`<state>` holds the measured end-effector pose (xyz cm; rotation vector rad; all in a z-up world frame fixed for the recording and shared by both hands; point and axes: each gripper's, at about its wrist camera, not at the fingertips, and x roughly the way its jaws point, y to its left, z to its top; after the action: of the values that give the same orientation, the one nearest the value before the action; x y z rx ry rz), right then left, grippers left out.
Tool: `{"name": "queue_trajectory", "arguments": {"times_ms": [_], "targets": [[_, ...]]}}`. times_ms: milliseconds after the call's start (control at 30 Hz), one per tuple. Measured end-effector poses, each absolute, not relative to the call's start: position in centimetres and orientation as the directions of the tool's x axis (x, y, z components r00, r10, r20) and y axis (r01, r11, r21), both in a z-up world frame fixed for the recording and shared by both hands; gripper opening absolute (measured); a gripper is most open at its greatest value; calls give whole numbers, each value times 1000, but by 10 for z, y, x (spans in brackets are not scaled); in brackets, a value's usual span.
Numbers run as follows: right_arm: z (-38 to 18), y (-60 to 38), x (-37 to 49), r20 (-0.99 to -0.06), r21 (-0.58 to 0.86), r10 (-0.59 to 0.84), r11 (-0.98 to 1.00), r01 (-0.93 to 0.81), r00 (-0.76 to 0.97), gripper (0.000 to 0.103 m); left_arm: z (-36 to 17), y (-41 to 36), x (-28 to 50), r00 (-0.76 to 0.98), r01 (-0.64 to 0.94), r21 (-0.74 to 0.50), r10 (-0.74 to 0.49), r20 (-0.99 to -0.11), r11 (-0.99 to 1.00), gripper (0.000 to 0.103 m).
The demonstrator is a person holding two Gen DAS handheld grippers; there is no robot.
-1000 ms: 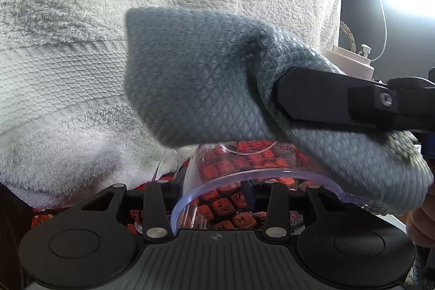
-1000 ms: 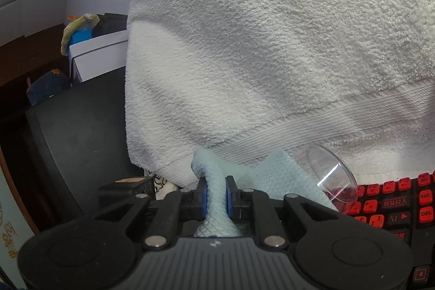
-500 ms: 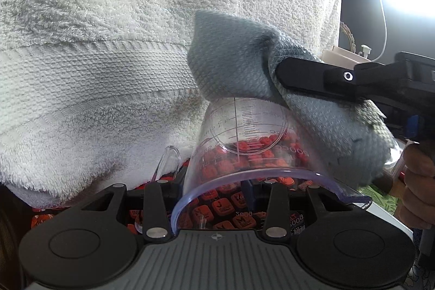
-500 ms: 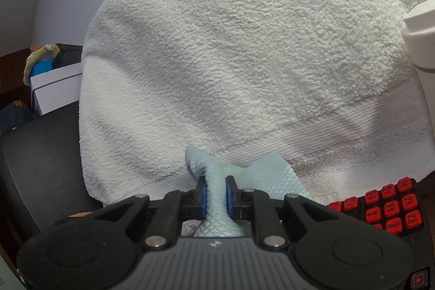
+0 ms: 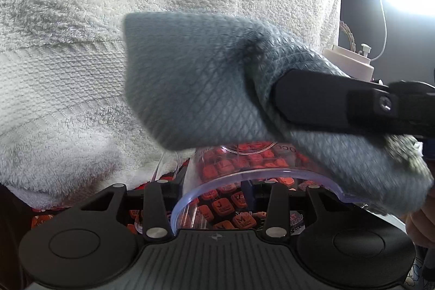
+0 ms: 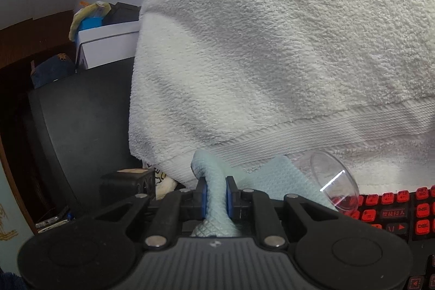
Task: Clean container
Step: 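Rub the green cloth back and forth over the cup's side with the right gripper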
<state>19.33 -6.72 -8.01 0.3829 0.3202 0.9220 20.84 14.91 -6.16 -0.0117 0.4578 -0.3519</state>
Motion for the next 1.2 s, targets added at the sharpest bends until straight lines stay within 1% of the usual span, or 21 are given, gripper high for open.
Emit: {"name": "queue_trajectory", "arguments": {"times_ms": [67, 267, 367, 500, 600, 733, 833, 1000, 1200], "targets": [[-81, -73, 197, -102, 454, 797, 570, -685, 595, 12, -62, 150, 208, 838, 330, -90, -336, -431, 940, 39], [-84, -94, 213, -95, 526, 720, 623, -579, 688, 13, -61, 152, 207, 837, 331, -92, -337, -431, 939, 39], [-86, -99, 217, -89, 552, 706, 622, -555, 703, 13, -60, 153, 207, 837, 331, -93, -338, -431, 939, 39], [-86, -95, 215, -90, 544, 719, 615, -571, 689, 13, -60, 153, 208, 837, 332, -93, -338, -431, 939, 39], [-85, -85, 208, -87, 523, 757, 588, -617, 648, 13, -60, 152, 208, 837, 332, -95, -339, -431, 939, 39], [-81, -67, 197, -95, 468, 828, 527, -710, 552, 13, -60, 153, 207, 836, 332, -95, -339, -430, 939, 39], [-79, -58, 188, -105, 425, 846, 513, -745, 523, 13, -59, 154, 206, 837, 332, -94, -339, -431, 939, 39], [-79, -62, 188, -108, 418, 825, 543, -728, 554, 13, -59, 155, 205, 837, 331, -88, -336, -431, 939, 39], [-81, -81, 202, -106, 467, 754, 613, -637, 648, 13, -59, 157, 203, 837, 331, -88, -336, -431, 939, 39]]}}
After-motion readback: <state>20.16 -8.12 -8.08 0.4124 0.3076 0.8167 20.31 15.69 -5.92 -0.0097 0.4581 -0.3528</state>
